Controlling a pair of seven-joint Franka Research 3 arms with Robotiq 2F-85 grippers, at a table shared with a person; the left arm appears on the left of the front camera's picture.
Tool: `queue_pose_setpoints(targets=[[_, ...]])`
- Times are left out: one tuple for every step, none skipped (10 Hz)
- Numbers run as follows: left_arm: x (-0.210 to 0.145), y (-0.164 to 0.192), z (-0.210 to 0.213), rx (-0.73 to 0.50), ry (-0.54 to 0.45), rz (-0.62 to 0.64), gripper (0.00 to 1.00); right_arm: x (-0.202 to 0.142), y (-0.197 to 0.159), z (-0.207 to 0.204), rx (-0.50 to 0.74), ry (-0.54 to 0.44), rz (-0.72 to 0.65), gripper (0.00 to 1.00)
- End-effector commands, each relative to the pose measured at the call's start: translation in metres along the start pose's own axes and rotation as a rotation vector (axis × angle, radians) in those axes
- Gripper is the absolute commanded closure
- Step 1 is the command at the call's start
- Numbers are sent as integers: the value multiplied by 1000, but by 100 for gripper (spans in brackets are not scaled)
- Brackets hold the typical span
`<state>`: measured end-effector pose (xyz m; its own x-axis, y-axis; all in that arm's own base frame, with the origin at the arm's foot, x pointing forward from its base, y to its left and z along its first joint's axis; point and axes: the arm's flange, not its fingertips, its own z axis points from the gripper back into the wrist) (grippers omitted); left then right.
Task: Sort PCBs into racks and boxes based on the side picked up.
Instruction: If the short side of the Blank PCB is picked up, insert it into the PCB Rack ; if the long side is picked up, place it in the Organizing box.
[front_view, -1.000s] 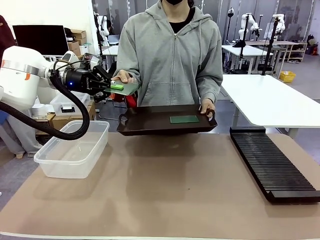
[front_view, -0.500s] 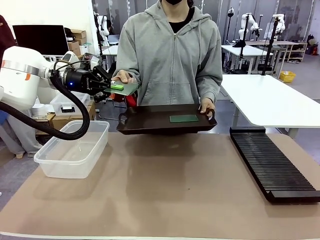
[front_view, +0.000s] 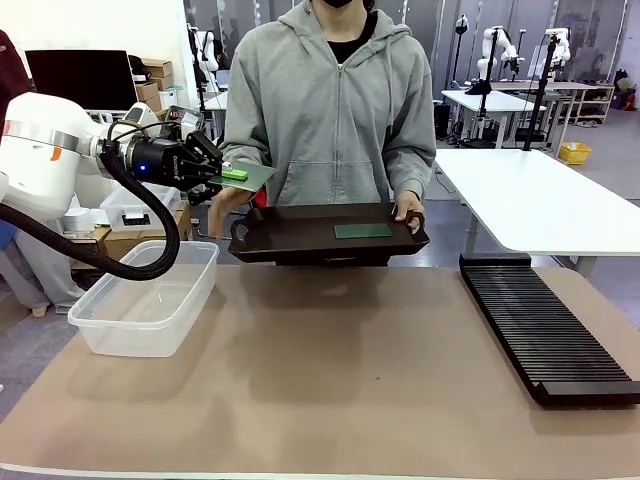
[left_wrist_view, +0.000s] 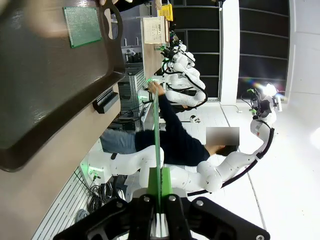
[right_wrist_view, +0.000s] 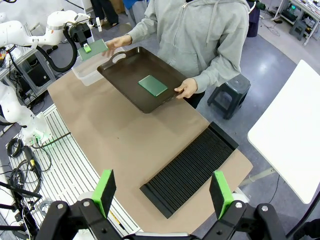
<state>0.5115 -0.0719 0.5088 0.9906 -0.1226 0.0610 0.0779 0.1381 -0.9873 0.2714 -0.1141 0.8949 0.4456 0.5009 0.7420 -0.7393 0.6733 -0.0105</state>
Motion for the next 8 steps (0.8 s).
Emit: queue_pose_setpoints(targets=[[1, -1, 0, 0, -1, -5, 100, 1, 2, 0, 6, -4, 7, 0], [1, -1, 0, 0, -1, -5, 100, 1, 2, 0, 6, -4, 7, 0], [1, -1, 0, 0, -1, -5, 100, 1, 2, 0, 6, -4, 7, 0], [1, -1, 0, 0, -1, -5, 100, 1, 2, 0, 6, -4, 7, 0], [1, -1, 0, 0, -1, -5, 100, 1, 2, 0, 6, -4, 7, 0], [1, -1, 0, 0, -1, -5, 100, 1, 2, 0, 6, -4, 7, 0], [0, 0, 0, 0, 0, 0, 97, 1, 2, 0, 6, -4, 7, 0], [-3, 0, 0, 46, -3, -55, 97, 1, 2, 0, 6, -4, 7, 0]])
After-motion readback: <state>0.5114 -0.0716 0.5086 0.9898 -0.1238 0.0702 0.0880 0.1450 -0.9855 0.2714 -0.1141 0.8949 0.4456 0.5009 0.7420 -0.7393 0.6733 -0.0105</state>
